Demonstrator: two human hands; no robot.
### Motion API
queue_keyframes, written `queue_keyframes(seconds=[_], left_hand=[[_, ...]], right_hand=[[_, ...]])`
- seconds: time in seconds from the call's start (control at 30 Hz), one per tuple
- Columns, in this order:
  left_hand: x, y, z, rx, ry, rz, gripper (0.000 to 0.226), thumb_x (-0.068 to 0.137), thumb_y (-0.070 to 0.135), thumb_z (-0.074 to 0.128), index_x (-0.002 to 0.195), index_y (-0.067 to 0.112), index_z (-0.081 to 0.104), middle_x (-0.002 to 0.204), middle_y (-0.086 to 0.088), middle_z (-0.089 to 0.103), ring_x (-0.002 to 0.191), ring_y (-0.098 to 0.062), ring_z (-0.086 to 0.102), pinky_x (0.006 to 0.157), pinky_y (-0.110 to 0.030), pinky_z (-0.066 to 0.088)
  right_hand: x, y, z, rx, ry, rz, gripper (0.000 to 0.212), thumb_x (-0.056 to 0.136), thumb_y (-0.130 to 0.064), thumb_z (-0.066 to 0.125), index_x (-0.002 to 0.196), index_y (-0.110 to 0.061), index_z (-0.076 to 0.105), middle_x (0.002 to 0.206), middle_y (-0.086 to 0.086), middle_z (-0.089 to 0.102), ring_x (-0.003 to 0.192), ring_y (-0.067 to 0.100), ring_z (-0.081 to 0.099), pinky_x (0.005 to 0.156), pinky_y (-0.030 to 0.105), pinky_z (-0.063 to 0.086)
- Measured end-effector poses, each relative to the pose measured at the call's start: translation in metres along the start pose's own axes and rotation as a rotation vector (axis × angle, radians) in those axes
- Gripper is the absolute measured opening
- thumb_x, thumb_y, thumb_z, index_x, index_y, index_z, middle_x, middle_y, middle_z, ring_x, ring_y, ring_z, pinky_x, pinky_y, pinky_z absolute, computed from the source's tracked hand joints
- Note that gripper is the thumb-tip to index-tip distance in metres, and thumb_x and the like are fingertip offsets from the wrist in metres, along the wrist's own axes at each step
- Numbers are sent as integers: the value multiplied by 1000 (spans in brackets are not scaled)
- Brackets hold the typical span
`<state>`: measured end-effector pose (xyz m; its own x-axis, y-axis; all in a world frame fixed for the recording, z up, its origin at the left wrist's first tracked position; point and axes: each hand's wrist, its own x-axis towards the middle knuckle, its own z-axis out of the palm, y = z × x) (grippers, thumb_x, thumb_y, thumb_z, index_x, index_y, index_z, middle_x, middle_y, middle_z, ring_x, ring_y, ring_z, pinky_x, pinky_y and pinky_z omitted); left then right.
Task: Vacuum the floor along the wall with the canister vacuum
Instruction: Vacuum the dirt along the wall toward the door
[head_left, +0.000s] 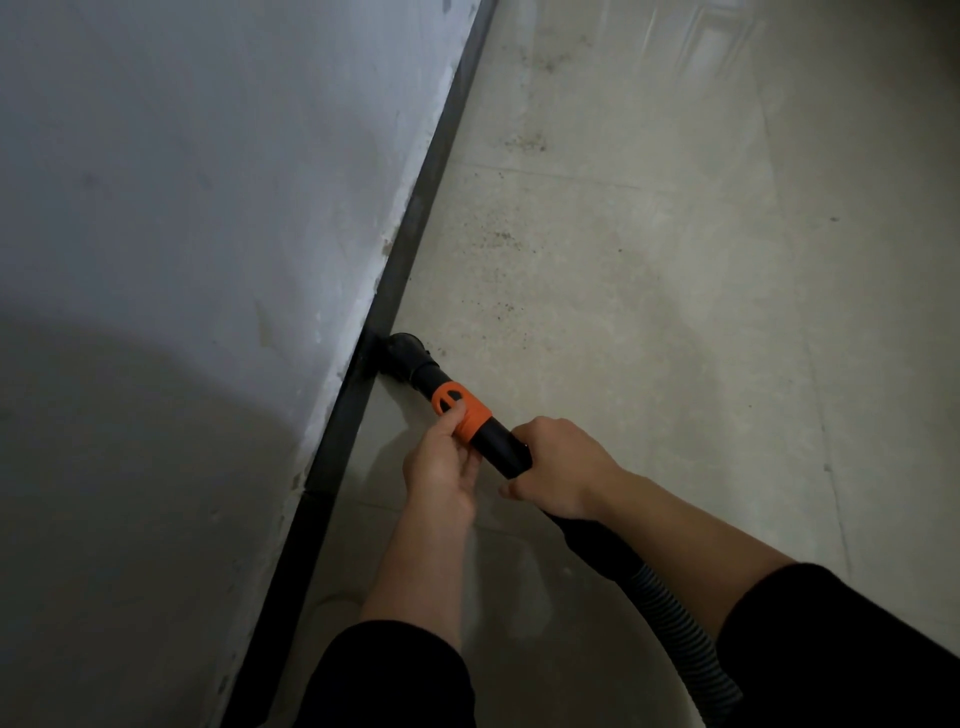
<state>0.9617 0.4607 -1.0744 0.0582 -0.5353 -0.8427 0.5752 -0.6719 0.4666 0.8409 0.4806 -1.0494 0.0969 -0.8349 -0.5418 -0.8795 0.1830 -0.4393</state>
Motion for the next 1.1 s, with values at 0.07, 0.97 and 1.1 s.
queue_keyframes(seconds=[0.07, 0.97, 1.1], left_hand=[[2, 1, 2, 8, -4, 1, 27, 89, 18, 68, 112, 8, 58, 97, -7, 66, 87, -14, 64, 75, -26, 50], [-6, -8, 26, 48, -85, -25, 26, 90, 19, 67, 112, 8, 58, 117, -13, 65, 89, -16, 64, 85, -27, 49], [-10, -13, 32, 49, -108, -30, 27, 91, 18, 65, 114, 6, 58, 120, -14, 64, 93, -18, 64, 87, -28, 49]], right_hand=[[2, 0, 0, 2, 8, 6, 19, 76, -24, 71, 83, -17, 55, 73, 2, 56, 69, 23, 59, 50, 26, 38], [-14, 14, -13, -29, 100, 72, 18, 78, -27, 68, 87, -19, 54, 73, 0, 54, 70, 23, 58, 49, 25, 32], [-19, 21, -16, -29, 117, 95, 19, 77, -28, 68, 88, -18, 57, 75, 1, 57, 72, 24, 60, 52, 26, 36]])
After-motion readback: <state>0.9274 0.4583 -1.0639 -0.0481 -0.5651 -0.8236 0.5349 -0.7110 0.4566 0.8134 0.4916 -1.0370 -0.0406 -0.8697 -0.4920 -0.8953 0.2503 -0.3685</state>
